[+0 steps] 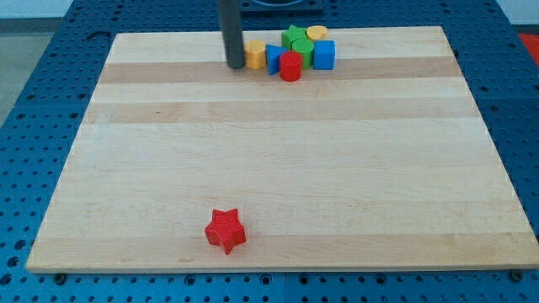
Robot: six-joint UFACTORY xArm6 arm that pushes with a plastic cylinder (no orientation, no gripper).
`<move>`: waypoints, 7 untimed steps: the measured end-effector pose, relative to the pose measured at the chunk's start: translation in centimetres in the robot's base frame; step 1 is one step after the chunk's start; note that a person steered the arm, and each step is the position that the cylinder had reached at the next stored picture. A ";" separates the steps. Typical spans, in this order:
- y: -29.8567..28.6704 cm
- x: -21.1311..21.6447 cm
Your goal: Move the red star to the center
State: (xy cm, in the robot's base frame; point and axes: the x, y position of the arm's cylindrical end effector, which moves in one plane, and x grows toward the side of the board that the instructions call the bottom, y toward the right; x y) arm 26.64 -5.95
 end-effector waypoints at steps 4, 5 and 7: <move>-3.2 -5.2; -3.0 -5.8; -3.0 7.8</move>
State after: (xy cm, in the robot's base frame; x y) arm 34.46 -8.96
